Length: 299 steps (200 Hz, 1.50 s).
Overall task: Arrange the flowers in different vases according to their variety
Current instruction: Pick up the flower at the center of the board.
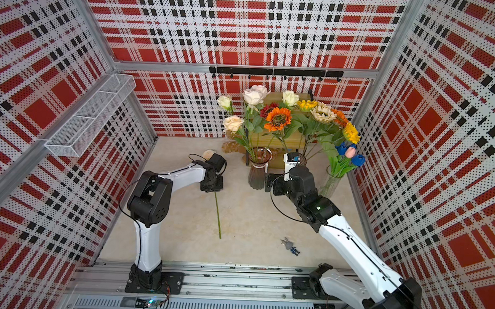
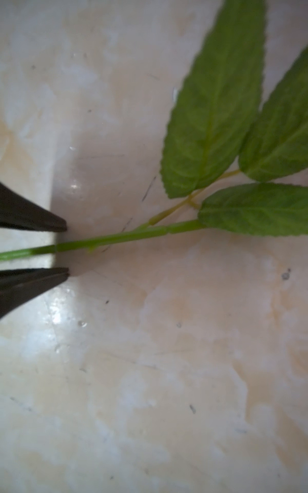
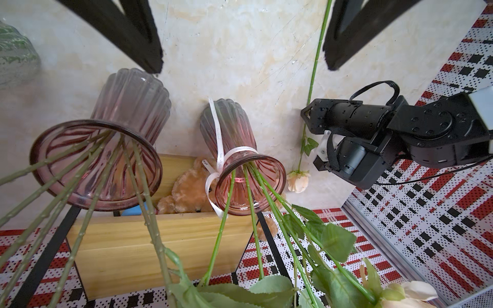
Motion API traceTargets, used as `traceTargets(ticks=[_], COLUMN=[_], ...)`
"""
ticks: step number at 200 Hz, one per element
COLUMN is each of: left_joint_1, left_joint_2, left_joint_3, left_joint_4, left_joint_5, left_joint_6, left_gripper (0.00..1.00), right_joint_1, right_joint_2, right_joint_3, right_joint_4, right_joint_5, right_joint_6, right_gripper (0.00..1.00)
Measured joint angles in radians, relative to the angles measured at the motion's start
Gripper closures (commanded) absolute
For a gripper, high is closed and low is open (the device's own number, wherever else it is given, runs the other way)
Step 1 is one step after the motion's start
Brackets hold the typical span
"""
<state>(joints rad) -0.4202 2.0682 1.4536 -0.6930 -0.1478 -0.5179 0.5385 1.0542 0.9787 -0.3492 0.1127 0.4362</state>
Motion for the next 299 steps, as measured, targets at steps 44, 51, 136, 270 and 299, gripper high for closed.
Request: traceTargets(ticks=[44,51,136,270,299], left_joint_1=[-0.003,-0.005,-0.026,-0.031,-0.045], left_joint_2=[0.011,0.011,-0.503,-0.884,-0.899], left_joint_3=[0.030,0.040,0.019,-0.280,-0.280], left_joint_4=[-0.024,-0.042,-0.035,0.201,0.222], left_joint_5=[-0.026,-0.038,-0.148,0.170,0.186], left_joint_6=[0.009,0.011,0.066,0.152,0.152], left_gripper=[0.99,1.00,1.00,1.00,1.00], right_joint_1=[0.003,0.006,0.166,0.192,0.192], right_joint_2=[0.004,0.008,0.286,0.491,0.535], right_joint_3=[-0.030,-0.040,-0.031,0.224,0.224], right_joint_4=[0.012,0.025,0.238,0.387,0.401], right_joint_5=[-0.031,-0.045,-0.332,-0.666,-0.685], right_joint_6=[0.013,0.016,0.035,0.037,0.054], right_gripper=[0.00,0.00,0.02,0.13,0.20])
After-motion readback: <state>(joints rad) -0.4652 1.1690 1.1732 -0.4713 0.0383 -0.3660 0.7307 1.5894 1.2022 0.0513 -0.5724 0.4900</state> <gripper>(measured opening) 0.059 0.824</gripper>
